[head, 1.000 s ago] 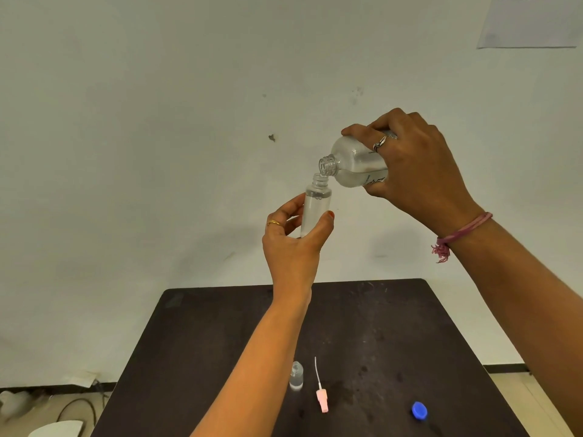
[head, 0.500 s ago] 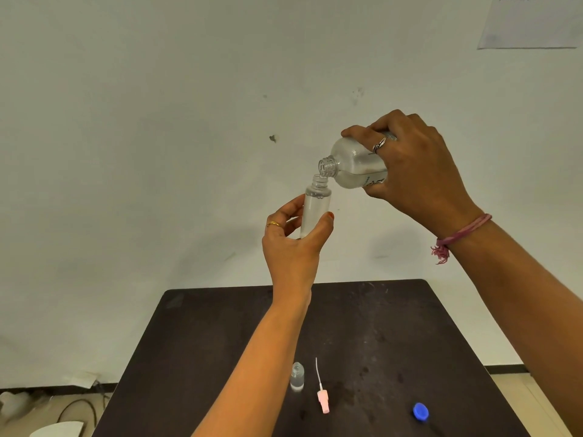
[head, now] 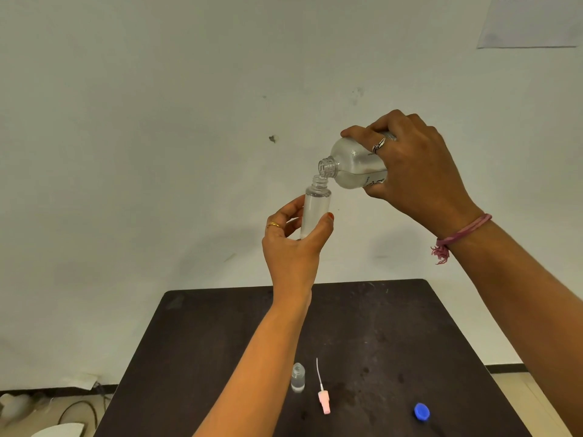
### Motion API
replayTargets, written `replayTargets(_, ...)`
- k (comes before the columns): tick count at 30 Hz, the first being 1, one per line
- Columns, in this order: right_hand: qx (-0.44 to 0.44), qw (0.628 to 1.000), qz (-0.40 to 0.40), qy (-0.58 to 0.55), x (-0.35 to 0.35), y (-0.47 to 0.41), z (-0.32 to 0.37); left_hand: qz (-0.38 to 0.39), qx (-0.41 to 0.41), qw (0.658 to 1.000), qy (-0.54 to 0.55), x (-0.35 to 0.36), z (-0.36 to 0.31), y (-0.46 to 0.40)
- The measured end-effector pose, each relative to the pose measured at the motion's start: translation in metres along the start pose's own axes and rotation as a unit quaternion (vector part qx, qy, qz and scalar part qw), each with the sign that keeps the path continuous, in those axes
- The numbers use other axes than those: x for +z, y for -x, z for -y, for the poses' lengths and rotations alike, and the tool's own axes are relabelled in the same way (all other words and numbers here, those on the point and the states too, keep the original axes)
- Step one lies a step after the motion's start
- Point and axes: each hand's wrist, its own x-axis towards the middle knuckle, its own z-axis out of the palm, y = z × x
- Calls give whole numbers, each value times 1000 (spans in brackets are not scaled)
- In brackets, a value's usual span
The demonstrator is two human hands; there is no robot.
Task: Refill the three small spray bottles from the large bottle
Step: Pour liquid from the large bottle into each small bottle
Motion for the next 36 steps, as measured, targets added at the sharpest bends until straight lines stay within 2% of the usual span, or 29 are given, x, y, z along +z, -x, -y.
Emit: replayTargets(36,4,1000,1,0,3,1,7,0,3,1000,2,-7,1,-2)
